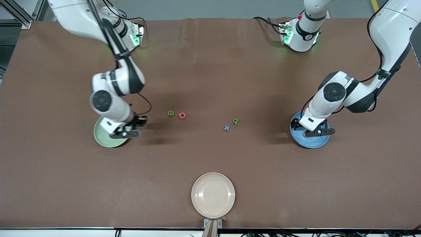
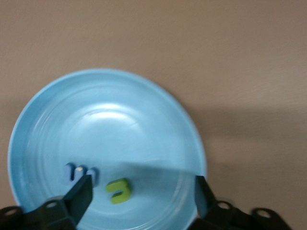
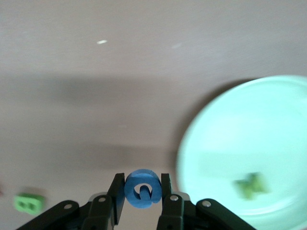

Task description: Sort upper and lower case letters into plates

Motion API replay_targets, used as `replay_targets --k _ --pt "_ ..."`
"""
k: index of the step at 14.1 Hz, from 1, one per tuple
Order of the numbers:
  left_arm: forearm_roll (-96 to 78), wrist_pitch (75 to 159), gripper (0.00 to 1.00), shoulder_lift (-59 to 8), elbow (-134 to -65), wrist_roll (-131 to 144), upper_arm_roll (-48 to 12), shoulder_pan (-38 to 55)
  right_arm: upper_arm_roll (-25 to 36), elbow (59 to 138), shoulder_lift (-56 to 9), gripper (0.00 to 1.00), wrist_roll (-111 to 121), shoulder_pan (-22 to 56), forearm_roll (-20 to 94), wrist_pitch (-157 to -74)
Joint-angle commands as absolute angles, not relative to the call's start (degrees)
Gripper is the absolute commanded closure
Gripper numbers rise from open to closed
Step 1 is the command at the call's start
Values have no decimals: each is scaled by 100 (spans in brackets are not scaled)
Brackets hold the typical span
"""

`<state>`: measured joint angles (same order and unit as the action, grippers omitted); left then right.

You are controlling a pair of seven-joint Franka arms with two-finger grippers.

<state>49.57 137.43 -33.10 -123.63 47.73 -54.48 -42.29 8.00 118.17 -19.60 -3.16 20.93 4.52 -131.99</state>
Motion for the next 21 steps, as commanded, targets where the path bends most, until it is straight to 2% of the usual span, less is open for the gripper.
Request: replay_targets --k 1,6,10,11,12,13,15,17,19,21 --pt "4870 13641 0 -3331 -12033 4852 -5476 -3667 686 12093 -1828 100 665 1391 404 -13288" --pt "4131 13623 0 -3682 -11505 4799 -5432 -2620 668 12586 -2055 100 791 1257 413 -14386" --pt "4210 13632 0 -3928 -11373 4026 -5266 -1945 659 12577 -2223 97 791 1274 422 -14440" --pt "4210 13632 0 -3972 -11269 4017 -5108 -1664 659 12568 -2258 85 791 1274 422 -14440" --pt "4201 13632 0 -4042 -11111 4043 -4906 -1304 659 12560 -2259 27 791 1274 439 -14432" --pt "4123 13632 0 -4095 -10935 4069 -4687 -961 659 12542 -2259 1 782 1266 448 -14406" --pt "4000 13632 0 -4200 -10645 4087 -4352 -407 659 12507 -2224 0 712 1292 448 -14344" --pt "3859 13632 0 -4306 -10434 4078 -4141 -72 633 12341 -2119 0 319 1458 483 -13933" --pt "3823 13632 1 -4403 -10363 4078 -4087 35 624 12086 -2048 0 -330 1712 510 -13449" --pt "3823 13632 3 -4526 -10362 4061 -4087 35 633 12085 -1960 0 -1436 2151 606 -13464"
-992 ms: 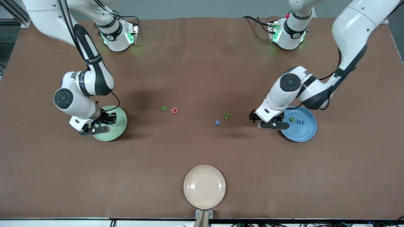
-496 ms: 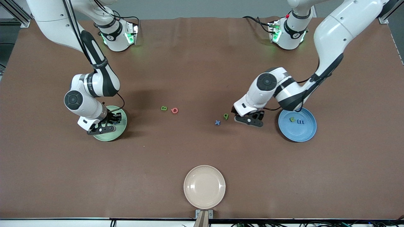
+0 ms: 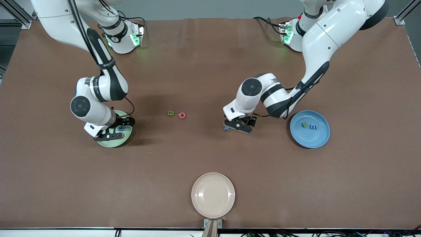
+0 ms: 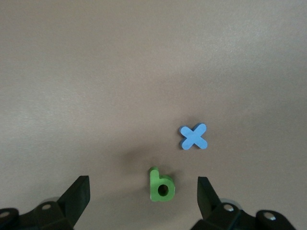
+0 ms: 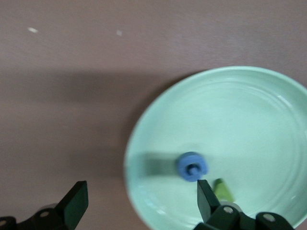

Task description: Sort upper and lower case letters into plates

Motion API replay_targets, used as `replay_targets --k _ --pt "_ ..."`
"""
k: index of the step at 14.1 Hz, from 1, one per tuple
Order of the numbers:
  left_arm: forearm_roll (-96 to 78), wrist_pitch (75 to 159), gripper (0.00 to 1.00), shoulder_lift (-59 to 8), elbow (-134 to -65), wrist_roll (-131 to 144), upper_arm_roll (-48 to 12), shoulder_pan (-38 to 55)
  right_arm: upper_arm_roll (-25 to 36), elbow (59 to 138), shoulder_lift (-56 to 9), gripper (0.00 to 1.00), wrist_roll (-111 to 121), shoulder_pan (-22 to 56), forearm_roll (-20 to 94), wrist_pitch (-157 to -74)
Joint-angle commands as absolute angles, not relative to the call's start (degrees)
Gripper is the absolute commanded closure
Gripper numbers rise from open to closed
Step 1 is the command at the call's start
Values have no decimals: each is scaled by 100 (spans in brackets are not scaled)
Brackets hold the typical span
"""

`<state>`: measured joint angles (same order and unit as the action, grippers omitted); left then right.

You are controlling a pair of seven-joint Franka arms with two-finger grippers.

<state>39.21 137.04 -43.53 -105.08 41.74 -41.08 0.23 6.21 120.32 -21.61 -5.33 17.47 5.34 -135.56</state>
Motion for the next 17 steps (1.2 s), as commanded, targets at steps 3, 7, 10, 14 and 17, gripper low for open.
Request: replay_targets --k 3,7,10,14,17 --pt "3823 13632 20 -4596 -10371 4069 -4078 97 633 12129 -2013 0 -3028 2951 606 -13806" --pt "3815 13632 38 -4606 -10362 4078 -4008 210 642 12208 -2249 7 -3884 3742 598 -14291" --pt "3814 13632 45 -4614 -10362 4078 -3946 281 650 12304 -2268 33 -3946 3849 598 -14326" --pt "3779 13632 54 -4641 -10362 4087 -3946 290 642 12752 -2320 37 -3955 3894 598 -14993" --pt "3771 13632 67 -4641 -10362 4087 -3946 281 642 12779 -2364 37 -4173 3981 598 -15064"
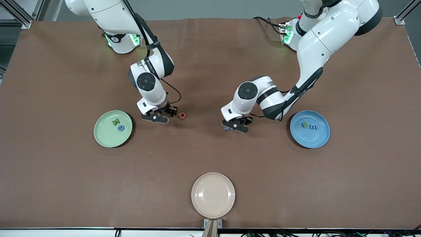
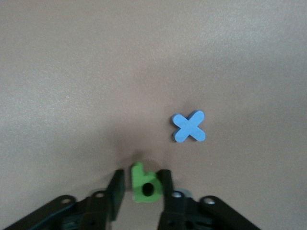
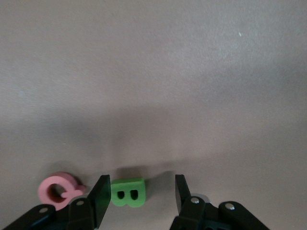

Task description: Sort upper and lower case letters into plates

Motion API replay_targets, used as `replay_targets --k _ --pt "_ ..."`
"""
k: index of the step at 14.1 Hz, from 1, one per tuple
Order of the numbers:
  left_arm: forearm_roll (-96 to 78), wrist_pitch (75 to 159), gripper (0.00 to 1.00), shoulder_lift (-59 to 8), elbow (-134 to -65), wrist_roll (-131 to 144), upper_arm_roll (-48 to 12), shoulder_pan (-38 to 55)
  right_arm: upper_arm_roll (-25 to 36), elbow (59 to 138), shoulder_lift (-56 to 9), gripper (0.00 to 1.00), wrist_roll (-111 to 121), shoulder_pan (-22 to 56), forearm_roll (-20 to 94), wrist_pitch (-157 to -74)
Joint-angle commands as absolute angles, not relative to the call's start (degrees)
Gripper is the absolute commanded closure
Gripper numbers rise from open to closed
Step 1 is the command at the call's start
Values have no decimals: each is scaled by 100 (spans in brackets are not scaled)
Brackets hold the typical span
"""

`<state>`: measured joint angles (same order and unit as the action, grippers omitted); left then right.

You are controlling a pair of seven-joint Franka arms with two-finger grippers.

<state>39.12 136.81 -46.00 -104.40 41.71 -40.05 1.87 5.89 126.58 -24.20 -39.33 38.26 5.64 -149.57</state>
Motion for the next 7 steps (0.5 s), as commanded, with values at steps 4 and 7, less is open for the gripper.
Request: replay_targets --k 4,7 --pt "3771 13632 90 -4632 -10371 4096 -3946 272 642 12779 -2461 37 -4219 4078 598 -15161" --pt "3762 13614 92 -4579 -10389 4087 -3946 211 642 12762 -2479 37 -4245 4078 598 -15144"
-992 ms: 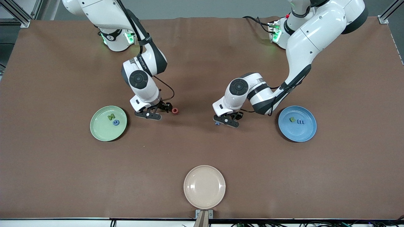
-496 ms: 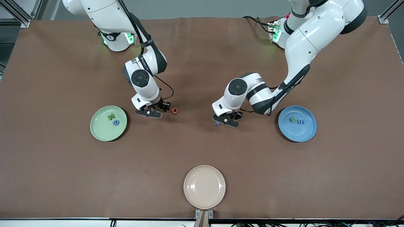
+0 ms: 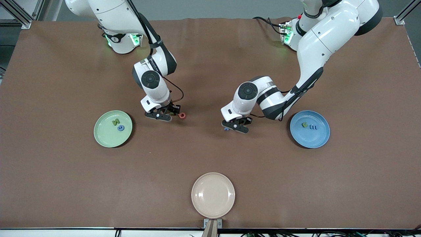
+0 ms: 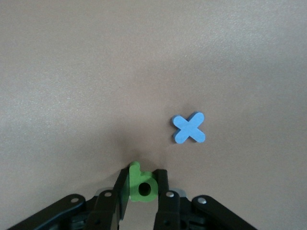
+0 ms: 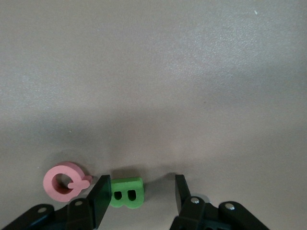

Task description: Sort upper and lower case letters into plates

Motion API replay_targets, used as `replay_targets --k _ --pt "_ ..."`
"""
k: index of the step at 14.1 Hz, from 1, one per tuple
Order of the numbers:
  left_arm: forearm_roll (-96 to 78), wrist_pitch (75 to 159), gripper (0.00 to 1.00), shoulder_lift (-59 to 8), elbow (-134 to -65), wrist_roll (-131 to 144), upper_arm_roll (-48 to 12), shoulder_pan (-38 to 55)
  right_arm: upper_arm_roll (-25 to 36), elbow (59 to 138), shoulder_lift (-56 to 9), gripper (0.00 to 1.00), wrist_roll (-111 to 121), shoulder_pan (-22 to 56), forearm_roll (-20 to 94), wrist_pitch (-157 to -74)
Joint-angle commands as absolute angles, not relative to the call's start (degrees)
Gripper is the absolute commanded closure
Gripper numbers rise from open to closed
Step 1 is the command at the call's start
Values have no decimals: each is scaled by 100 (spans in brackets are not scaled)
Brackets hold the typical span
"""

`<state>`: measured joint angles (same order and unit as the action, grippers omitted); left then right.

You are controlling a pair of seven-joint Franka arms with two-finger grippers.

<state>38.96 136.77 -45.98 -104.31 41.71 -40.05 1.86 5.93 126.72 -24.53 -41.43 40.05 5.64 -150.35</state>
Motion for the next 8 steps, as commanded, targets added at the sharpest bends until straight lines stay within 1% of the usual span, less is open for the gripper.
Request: replay_targets --k 1,3,4,6,8 --pt "3762 13440 92 -4536 -10397 4078 -3955 167 642 12736 -2479 37 -4245 4078 598 -15117" --pt "3762 12957 92 -4325 -10397 4017 -3999 62 642 12674 -2479 37 -4245 4069 598 -15108" --pt "3762 12825 92 -4220 -10432 3990 -4086 -139 642 12648 -2479 37 -4245 4069 598 -15091" --pt "3762 12596 92 -4079 -10581 3667 -4542 -822 642 12586 -2479 37 -4236 4043 598 -15082" --pt "3771 12323 92 -3929 -10783 3167 -5113 -1727 642 12586 -2479 37 -4271 4078 598 -15082"
